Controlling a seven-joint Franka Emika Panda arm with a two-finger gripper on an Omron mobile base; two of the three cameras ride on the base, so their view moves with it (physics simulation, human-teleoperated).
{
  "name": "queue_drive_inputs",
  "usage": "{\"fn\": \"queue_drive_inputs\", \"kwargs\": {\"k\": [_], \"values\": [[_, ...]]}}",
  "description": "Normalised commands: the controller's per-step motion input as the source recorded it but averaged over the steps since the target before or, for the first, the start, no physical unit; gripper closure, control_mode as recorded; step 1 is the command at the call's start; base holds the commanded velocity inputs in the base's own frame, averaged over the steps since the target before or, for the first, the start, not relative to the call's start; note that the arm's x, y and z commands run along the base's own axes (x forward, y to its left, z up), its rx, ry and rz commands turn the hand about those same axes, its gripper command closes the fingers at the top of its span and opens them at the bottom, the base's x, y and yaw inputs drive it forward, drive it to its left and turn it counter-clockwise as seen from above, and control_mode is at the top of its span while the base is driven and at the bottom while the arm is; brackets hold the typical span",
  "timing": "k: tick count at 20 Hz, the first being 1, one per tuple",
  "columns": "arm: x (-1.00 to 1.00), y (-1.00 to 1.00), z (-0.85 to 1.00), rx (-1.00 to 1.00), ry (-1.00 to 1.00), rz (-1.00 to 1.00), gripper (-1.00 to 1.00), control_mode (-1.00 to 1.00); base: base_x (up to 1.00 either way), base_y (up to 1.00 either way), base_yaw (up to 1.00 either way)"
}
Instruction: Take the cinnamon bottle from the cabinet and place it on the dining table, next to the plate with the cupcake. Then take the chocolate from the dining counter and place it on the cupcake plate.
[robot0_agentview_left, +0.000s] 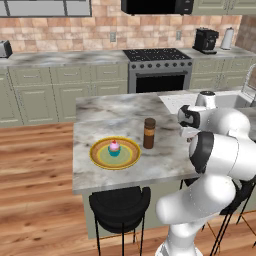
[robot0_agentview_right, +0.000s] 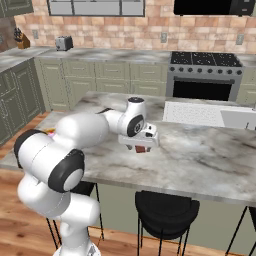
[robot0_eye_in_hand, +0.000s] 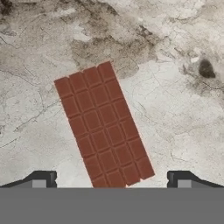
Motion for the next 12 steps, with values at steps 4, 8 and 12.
{"fn": "queue_drive_inputs", "kwargs": {"k": [4,8,12], "values": [[0.18,-0.11,-0.16,0.00,0.00,0.00,-1.00,-1.00,0.00,0.00,0.00],[0.21,-0.07,-0.17,0.00,0.00,0.00,-1.00,-1.00,0.00,0.00,0.00],[0.10,-0.01,-0.26,0.00,0.00,0.00,1.00,-1.00,0.00,0.00,0.00]]}}
